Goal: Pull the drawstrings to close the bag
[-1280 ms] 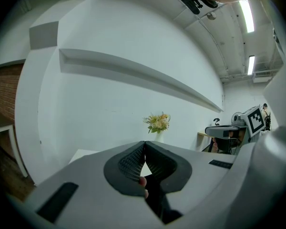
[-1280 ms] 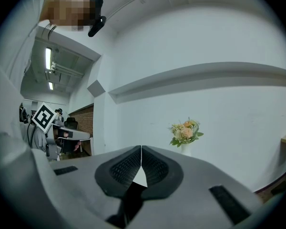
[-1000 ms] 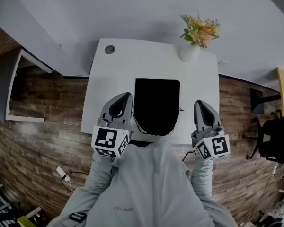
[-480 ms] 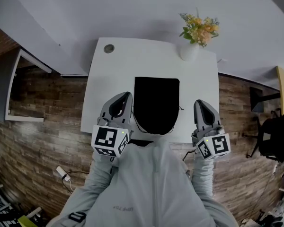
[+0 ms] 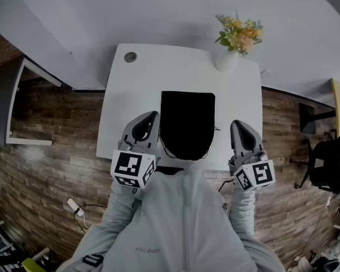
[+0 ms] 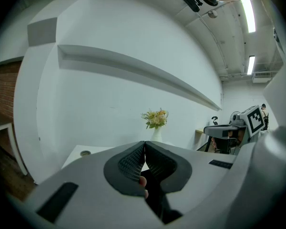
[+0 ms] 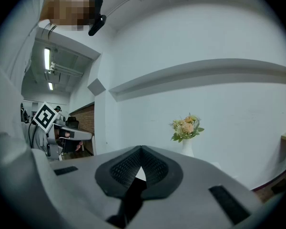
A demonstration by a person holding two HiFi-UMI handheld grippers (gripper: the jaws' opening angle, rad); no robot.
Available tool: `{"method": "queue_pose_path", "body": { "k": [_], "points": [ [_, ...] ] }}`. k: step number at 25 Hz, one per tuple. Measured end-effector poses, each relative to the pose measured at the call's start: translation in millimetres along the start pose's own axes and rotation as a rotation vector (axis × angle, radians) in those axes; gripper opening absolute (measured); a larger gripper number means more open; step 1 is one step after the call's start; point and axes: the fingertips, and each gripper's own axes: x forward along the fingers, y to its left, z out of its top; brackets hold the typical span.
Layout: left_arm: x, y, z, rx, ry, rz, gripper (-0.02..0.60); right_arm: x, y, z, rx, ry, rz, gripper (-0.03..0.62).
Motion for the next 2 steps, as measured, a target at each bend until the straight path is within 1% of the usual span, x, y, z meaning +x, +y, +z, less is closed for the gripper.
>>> {"method": "queue_pose_path", "body": {
  "k": [2],
  "points": [
    [-0.1,-0.4,-1.9,-0.002,0.006,-0.002,0.026,0.0,1.9,-1.5,-0.001,0.004,0.003,0.023]
  ]
}}
